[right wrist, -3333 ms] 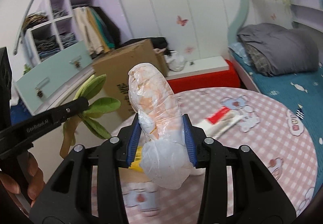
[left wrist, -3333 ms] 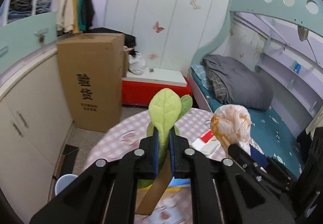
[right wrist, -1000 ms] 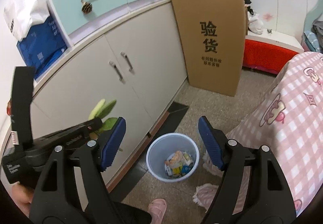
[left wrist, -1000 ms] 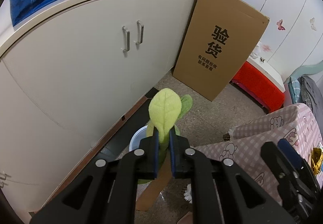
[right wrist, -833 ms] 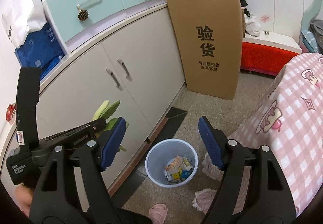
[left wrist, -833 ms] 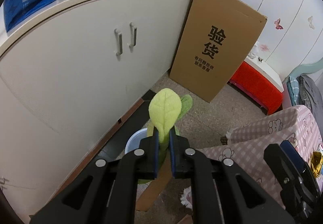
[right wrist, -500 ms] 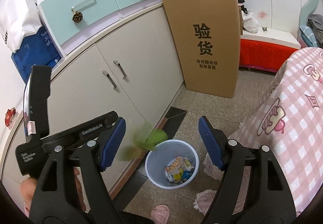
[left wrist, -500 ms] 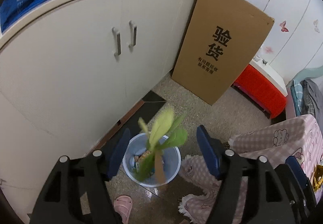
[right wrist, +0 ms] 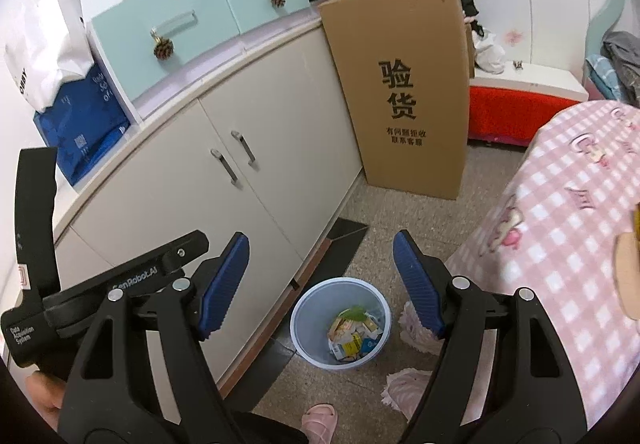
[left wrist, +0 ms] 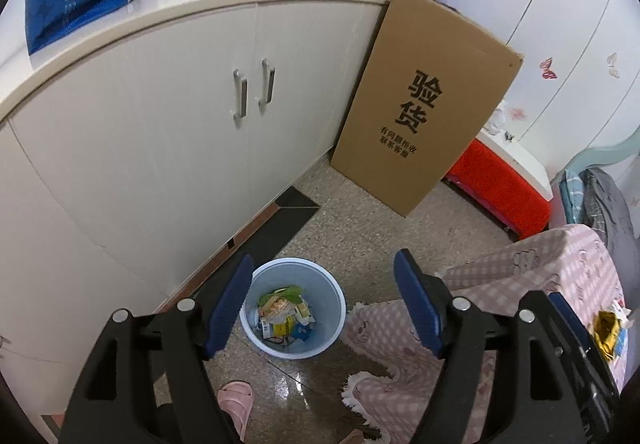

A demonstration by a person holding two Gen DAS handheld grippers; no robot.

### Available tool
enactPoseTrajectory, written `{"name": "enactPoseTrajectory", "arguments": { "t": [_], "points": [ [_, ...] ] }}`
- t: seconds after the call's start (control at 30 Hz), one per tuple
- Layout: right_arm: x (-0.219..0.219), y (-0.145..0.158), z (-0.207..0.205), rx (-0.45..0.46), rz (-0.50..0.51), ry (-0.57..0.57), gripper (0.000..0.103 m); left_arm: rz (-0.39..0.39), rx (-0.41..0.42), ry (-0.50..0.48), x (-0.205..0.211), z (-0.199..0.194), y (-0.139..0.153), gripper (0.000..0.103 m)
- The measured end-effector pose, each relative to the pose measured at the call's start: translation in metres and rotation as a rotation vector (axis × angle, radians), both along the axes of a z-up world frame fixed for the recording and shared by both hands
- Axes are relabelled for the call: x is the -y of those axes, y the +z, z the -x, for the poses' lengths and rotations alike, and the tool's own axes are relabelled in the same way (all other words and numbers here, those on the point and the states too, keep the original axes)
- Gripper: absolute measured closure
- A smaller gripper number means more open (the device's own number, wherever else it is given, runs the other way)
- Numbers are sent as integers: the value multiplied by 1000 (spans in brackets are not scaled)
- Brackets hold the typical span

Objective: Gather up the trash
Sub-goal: 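Return to the table and grasp the white tube with the right tool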

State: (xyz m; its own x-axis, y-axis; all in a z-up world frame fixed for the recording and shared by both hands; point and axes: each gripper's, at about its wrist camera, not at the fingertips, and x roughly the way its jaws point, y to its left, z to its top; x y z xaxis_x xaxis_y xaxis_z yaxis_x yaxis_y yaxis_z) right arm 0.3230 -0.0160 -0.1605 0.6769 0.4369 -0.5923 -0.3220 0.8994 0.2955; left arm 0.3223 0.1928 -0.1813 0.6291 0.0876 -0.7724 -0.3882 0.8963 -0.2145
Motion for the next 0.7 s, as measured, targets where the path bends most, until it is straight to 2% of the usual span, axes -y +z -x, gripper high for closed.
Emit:
{"name": "enactPoseTrajectory", "arguments": {
  "t": [0.2, 0.37, 0.7],
  "points": [
    [21, 27, 22, 48, -18, -25, 27, -8, 65, -33, 23, 29, 34, 30],
    [56, 48, 43, 86, -42, -69, 27, -16, 116, -83, 50, 42, 58, 29],
    [162, 68, 70, 133, -89, -239, 26, -46, 143, -305, 162, 34, 84, 28]
  ]
}}
